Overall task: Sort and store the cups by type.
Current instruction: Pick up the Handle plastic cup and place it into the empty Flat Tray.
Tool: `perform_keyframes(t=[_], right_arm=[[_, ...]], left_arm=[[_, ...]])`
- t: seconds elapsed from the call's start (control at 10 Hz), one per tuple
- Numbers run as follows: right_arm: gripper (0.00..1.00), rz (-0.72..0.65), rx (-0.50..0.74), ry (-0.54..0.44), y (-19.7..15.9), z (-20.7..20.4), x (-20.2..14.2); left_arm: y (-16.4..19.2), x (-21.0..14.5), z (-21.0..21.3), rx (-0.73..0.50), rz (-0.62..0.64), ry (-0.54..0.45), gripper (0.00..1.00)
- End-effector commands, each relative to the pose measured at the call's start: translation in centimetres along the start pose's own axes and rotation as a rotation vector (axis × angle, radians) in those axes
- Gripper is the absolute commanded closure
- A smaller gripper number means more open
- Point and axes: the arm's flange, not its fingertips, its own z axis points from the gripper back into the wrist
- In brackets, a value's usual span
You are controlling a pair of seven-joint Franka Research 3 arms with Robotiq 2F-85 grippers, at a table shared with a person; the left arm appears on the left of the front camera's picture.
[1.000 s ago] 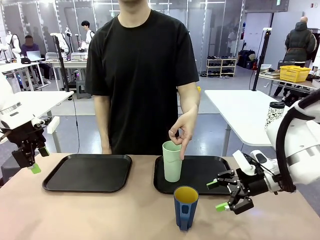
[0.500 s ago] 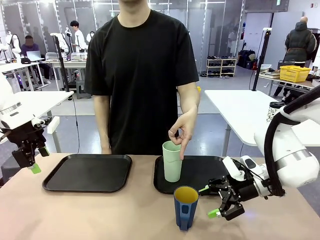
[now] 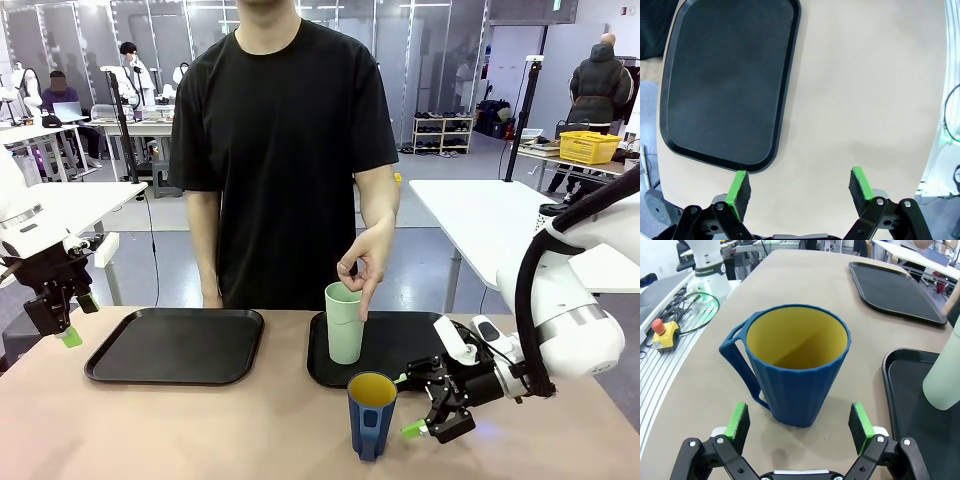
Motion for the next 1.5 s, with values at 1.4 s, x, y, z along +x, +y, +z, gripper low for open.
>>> perform_keyframes(t=[1.4], right_arm=[[0.0,0.011,0.041,-0.134,-0.6,-6.0,-1.0]], left_arm=[[0.1,0.0,0.1,0.014,0.003,0.005,0.0]])
